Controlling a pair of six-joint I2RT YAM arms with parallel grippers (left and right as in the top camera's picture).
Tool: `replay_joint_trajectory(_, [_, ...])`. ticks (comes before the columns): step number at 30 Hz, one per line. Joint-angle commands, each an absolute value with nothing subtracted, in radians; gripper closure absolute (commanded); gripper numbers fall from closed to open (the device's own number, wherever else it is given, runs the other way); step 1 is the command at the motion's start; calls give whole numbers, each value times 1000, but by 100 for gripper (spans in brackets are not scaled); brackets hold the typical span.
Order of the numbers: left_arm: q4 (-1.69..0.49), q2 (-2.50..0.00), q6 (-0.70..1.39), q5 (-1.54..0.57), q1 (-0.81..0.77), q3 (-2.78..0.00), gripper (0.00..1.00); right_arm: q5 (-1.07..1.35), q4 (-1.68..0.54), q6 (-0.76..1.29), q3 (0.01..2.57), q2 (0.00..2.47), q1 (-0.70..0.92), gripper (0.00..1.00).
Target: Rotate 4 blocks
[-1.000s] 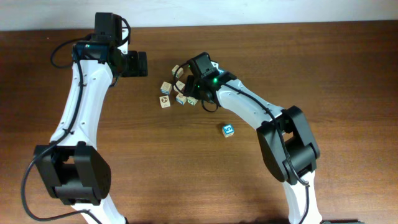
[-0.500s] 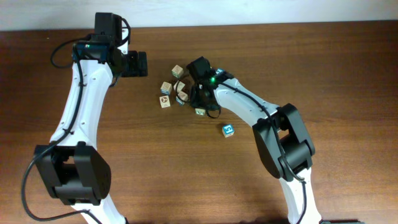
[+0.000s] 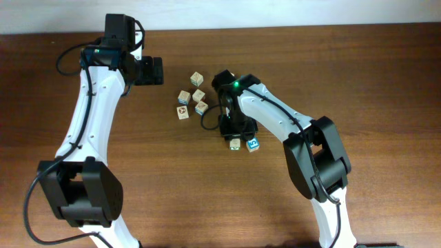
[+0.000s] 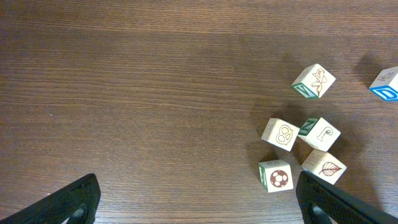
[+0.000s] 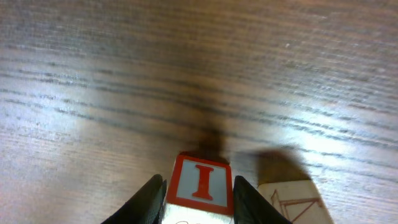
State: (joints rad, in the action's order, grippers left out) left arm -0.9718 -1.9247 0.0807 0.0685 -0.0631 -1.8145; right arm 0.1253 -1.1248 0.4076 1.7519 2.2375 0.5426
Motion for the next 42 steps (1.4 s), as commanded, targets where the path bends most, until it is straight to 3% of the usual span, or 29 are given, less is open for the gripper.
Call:
replay_joint_trajectory(1, [-971, -1938, 97, 79, -62, -1833, 1, 153, -1143, 370, 1783, 2210, 547, 49])
replay_joint_trajectory(2, [-971, -1938, 97, 79, -62, -1833, 1, 154, -1142, 371, 1819, 2210, 543, 35])
replay_joint_trajectory(4, [-971, -1938, 97, 78, -63, -1833, 1, 147, -1105, 371, 1891, 2211, 539, 25])
replay_joint_trajectory(6, [-971, -1938, 97, 79, -63, -1833, 1, 146, -924, 403, 1922, 2211, 543, 24])
replay_joint_trajectory(9, [-971, -1938, 97, 79, -62, -1833, 1, 78, -762, 661, 1921, 2246, 562, 25])
replay_joint_trajectory(17, [-971, -1938, 97, 79, -62, -1833, 1, -24, -694, 795, 1921, 2344, 604, 25])
replay_joint_trajectory(24, [-971, -1938, 97, 79, -63, -1833, 1, -24, -653, 801, 1921, 2387, 605, 44])
replay_joint_trajectory(26, [-971, -1938, 97, 78, -63, -1833, 1, -20, -659, 780, 1921, 2402, 610, 53])
replay_joint_trajectory(28, [-971, -1938, 97, 79, -62, -1833, 1, -12, -687, 728, 1921, 2410, 615, 68])
replay_joint_trajectory(30, [-971, -1938, 97, 78, -63, -1833, 1, -8, -730, 691, 1921, 2395, 607, 75])
replay_joint_trajectory(37, [-971, -1938, 97, 79, -62, -1833, 1, 177, -1152, 584, 1974, 2300, 583, 77])
replay_joint_trajectory(41, [-971, -1938, 97, 79, -63, -1833, 1, 169, -1134, 583, 1880, 2301, 596, 76])
replay_joint_trajectory(42, [-971, -1938, 97, 79, -63, -1833, 1, 164, -1125, 583, 1875, 2301, 599, 71])
